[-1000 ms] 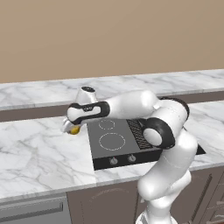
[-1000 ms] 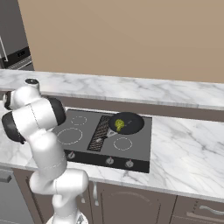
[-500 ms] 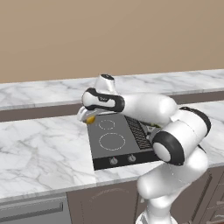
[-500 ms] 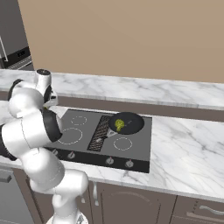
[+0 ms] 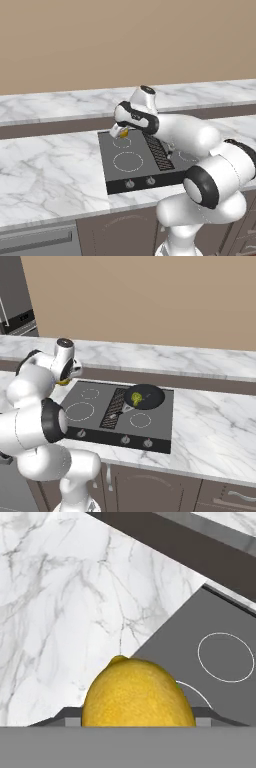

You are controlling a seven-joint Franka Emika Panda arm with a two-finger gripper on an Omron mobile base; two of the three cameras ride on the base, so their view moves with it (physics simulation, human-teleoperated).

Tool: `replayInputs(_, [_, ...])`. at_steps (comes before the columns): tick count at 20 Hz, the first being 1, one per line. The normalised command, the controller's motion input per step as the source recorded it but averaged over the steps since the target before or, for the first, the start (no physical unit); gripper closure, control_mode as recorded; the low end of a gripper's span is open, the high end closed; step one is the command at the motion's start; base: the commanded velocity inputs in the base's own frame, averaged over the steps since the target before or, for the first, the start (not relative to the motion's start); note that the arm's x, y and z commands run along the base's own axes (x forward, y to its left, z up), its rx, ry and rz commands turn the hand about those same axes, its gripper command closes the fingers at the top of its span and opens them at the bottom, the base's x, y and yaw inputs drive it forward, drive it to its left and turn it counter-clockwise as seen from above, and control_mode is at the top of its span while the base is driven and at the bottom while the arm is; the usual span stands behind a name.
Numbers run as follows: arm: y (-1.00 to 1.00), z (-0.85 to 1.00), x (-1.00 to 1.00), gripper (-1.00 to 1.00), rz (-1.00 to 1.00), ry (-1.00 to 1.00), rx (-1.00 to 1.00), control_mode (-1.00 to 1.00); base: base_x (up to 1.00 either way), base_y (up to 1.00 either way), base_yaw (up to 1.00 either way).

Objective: Put the lemon and broccoli in the pan. Then turn on the rear right burner and set the heat to medium.

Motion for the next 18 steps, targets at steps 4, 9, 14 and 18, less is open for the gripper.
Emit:
replayInputs(4, [-0.83, 0.00, -0.06, 1.00, 0.00, -0.20, 0.00, -1.00, 0.00, 0.00, 0.00])
replayInputs(9, [-0.76, 0.03, -0.10, 1.00, -0.05, -0.05, -0.03, -1.00, 0.00, 0.00, 0.00])
replayInputs(14, [-0.68, 0.20, 0.12, 1.00, -0.19, 0.15, -0.11, -1.00, 0.00, 0.00, 0.00])
replayInputs(18, [-0.53, 0.10, 0.17, 1.00, -0.22, 0.24, -0.09, -1.00, 0.00, 0.00, 0.00])
